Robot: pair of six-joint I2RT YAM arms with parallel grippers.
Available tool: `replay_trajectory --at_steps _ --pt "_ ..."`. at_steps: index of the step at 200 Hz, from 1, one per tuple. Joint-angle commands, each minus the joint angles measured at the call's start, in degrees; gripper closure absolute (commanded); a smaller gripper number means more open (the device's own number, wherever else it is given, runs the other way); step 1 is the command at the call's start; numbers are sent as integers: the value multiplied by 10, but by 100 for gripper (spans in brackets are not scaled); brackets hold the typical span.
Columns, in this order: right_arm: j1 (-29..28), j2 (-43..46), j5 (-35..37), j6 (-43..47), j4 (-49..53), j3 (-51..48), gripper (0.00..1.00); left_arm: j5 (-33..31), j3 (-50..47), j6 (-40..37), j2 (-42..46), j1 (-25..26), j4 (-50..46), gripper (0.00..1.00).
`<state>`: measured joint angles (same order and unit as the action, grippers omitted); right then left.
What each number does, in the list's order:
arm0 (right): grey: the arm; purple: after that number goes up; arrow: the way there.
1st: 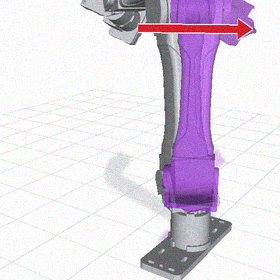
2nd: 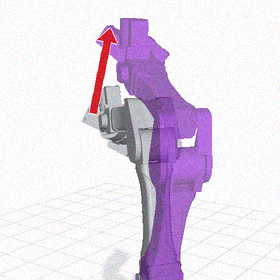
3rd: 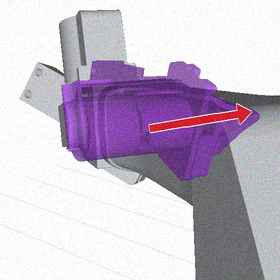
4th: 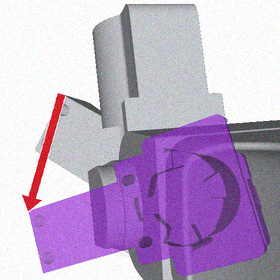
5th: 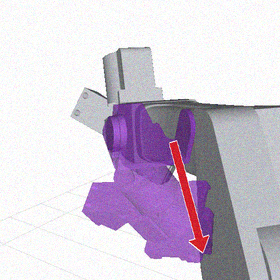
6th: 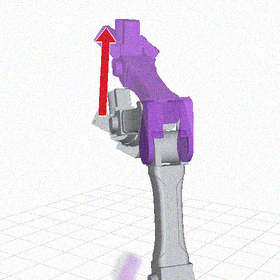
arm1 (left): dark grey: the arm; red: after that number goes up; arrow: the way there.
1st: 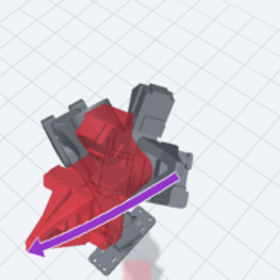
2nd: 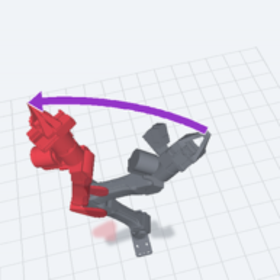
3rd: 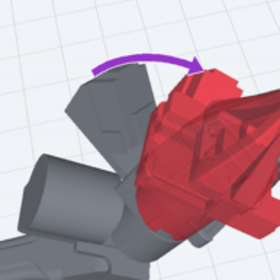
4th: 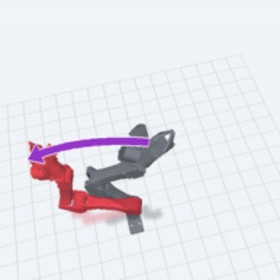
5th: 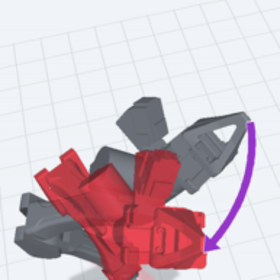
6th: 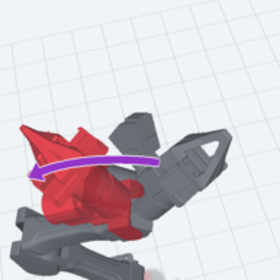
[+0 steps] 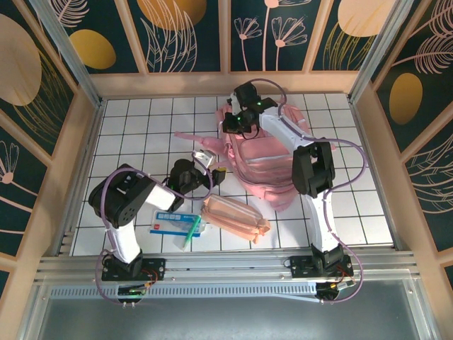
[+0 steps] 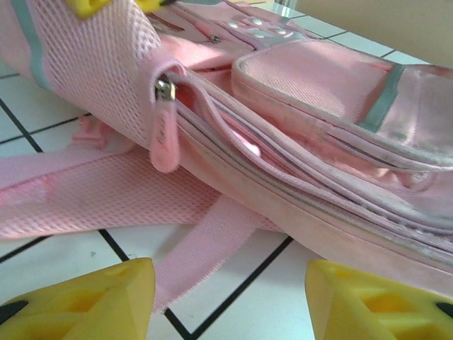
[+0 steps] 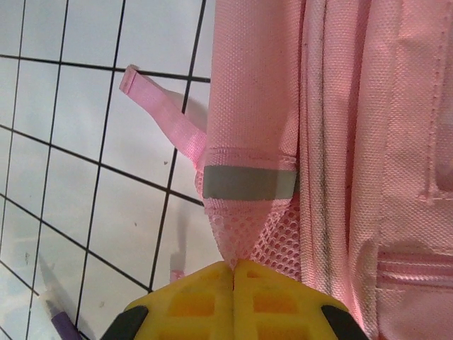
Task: Pack books, pencil case, and school supplies into a backpack
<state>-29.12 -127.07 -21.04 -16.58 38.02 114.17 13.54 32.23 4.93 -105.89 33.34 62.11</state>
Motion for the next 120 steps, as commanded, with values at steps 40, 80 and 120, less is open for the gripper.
replay_trajectory --at_steps 40,80,120 --pt "-5 83 -44 23 3 -45 100 -58 58 -99 -29 18 -4 48" --pt "-16 119 -55 16 -19 -91 100 -67 79 -111 -36 28 -37 46" --pt "-28 144 -65 5 -30 -122 100 -76 93 -119 -46 39 -51 46"
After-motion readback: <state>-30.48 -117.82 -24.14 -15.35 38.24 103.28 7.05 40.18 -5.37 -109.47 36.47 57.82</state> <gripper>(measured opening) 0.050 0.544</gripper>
